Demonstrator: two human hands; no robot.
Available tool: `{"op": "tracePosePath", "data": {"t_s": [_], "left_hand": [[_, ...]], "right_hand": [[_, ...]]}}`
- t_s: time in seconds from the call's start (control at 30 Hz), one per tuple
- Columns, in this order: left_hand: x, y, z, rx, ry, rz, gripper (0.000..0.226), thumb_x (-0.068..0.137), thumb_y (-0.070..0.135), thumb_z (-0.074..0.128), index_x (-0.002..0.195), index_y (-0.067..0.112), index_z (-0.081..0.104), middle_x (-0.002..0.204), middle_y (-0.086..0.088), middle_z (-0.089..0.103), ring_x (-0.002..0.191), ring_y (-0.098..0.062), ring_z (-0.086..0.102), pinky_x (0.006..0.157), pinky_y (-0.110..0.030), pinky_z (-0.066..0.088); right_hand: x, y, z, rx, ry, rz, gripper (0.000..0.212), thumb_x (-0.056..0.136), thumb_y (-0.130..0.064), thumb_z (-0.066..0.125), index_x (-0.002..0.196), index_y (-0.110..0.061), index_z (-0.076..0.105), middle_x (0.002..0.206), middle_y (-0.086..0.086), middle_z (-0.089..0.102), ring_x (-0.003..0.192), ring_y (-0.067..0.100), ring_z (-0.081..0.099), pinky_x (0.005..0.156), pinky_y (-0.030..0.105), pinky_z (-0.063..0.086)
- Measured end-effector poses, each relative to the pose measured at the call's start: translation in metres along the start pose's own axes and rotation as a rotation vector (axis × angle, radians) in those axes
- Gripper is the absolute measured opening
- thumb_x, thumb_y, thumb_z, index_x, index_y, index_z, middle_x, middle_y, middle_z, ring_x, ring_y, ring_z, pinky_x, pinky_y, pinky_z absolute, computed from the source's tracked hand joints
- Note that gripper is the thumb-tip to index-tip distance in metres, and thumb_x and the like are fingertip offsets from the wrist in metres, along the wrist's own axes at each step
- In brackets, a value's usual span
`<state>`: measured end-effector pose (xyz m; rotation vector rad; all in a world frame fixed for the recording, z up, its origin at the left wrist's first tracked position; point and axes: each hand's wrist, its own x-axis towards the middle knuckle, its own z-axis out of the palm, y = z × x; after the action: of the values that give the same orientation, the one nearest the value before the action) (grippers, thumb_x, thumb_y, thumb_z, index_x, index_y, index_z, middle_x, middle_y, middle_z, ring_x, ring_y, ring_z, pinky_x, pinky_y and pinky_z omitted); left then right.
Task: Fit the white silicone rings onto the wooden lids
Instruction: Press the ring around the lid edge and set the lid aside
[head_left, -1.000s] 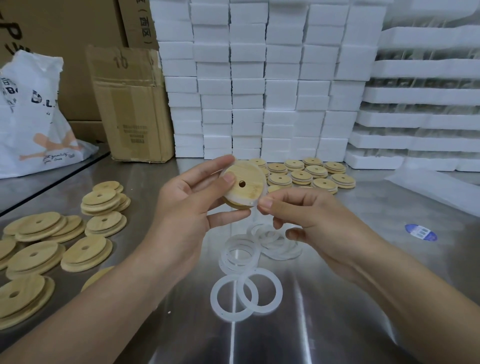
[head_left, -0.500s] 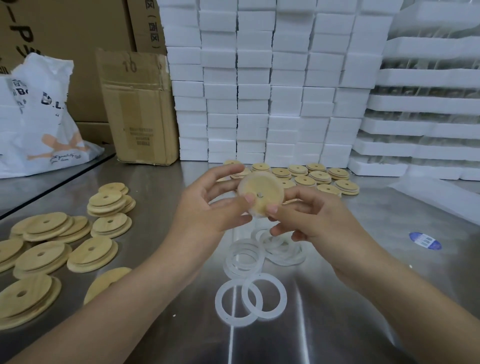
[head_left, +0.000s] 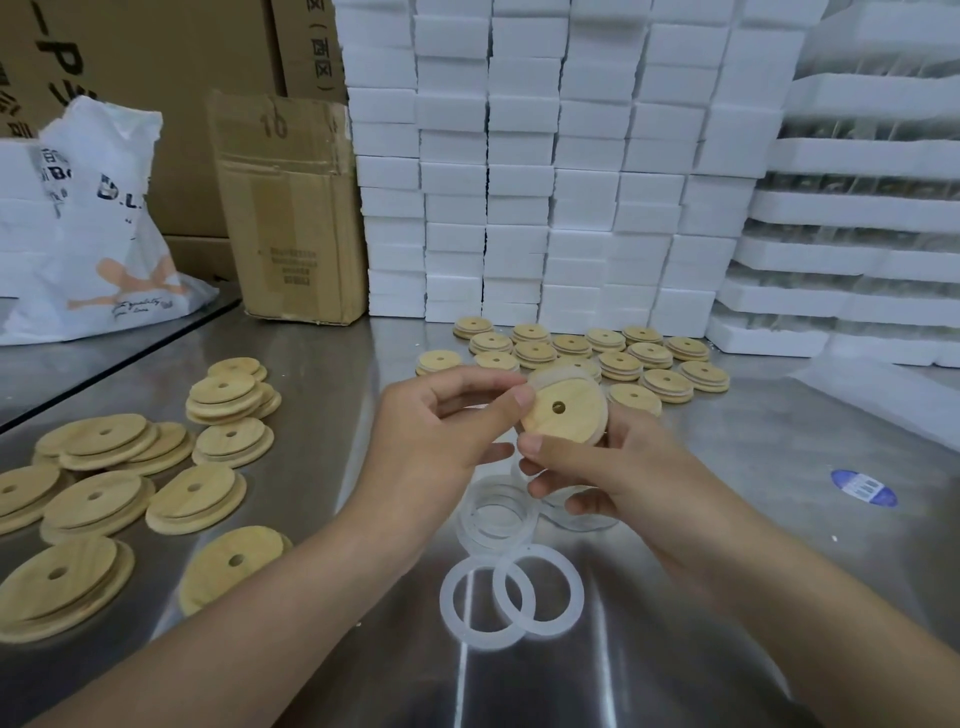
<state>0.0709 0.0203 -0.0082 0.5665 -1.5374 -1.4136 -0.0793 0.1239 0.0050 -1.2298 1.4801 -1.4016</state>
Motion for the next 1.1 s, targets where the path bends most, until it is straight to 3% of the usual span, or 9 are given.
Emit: {"op": "tracePosePath", "data": {"t_s": [0.13, 0.37, 0.53, 0.77, 0.97, 1.1], "left_hand": [[0.001, 0.002, -0.002, 0.039, -0.006, 0.007, 0.005, 0.090, 0.018, 0.085, 0.094, 0.021, 0.087, 0.100, 0.001, 0.084, 0.095, -0.018, 0.081, 0.078, -0.038, 0.068], [0.000, 0.003, -0.001, 0.076, -0.001, -0.010, 0.006, 0.095, 0.017, 0.080, 0.092, 0.016, 0.084, 0.100, 0.004, 0.083, 0.094, -0.015, 0.080, 0.077, -0.034, 0.067], [-0.004, 0.003, 0.004, 0.035, 0.097, 0.030, 0.008, 0.098, 0.019, 0.077, 0.094, 0.021, 0.083, 0.100, 0.006, 0.083, 0.090, -0.011, 0.078, 0.068, -0.020, 0.058], [-0.008, 0.004, 0.007, -0.123, 0.068, -0.148, 0.010, 0.098, 0.027, 0.075, 0.096, 0.021, 0.083, 0.101, 0.000, 0.082, 0.091, -0.007, 0.071, 0.085, -0.033, 0.047], [-0.003, 0.002, 0.003, -0.166, -0.068, -0.148, 0.011, 0.094, 0.028, 0.079, 0.097, 0.018, 0.078, 0.099, -0.010, 0.078, 0.091, -0.021, 0.073, 0.091, -0.044, 0.055], [0.000, 0.003, 0.000, -0.097, -0.098, -0.052, 0.019, 0.087, 0.028, 0.085, 0.104, 0.021, 0.079, 0.107, -0.006, 0.082, 0.098, -0.022, 0.077, 0.094, -0.047, 0.059]], "right_hand": [[0.001, 0.001, 0.000, 0.030, 0.002, -0.060, 0.025, 0.083, -0.057, 0.074, 0.104, -0.043, 0.077, 0.093, 0.001, 0.081, 0.077, 0.010, 0.075, 0.065, 0.021, 0.055], [0.001, 0.002, -0.001, 0.006, -0.042, -0.091, 0.020, 0.087, -0.050, 0.074, 0.105, -0.041, 0.077, 0.091, 0.005, 0.079, 0.069, 0.010, 0.068, 0.060, 0.019, 0.052], [0.002, 0.004, 0.002, -0.016, -0.073, -0.148, 0.017, 0.098, -0.041, 0.072, 0.114, -0.046, 0.074, 0.088, 0.004, 0.077, 0.062, 0.011, 0.061, 0.060, 0.020, 0.048], [0.001, 0.004, -0.001, -0.082, -0.118, -0.203, 0.018, 0.099, -0.037, 0.073, 0.117, -0.042, 0.073, 0.090, 0.008, 0.076, 0.061, 0.009, 0.061, 0.059, 0.018, 0.049], [0.002, 0.004, -0.005, -0.067, -0.093, -0.220, 0.006, 0.099, -0.031, 0.074, 0.104, -0.033, 0.076, 0.087, 0.007, 0.076, 0.062, 0.006, 0.066, 0.058, 0.017, 0.050], [0.002, 0.002, -0.007, -0.090, -0.019, -0.240, 0.014, 0.094, -0.037, 0.077, 0.108, -0.036, 0.074, 0.095, -0.002, 0.078, 0.075, 0.007, 0.072, 0.062, 0.016, 0.051]]}}
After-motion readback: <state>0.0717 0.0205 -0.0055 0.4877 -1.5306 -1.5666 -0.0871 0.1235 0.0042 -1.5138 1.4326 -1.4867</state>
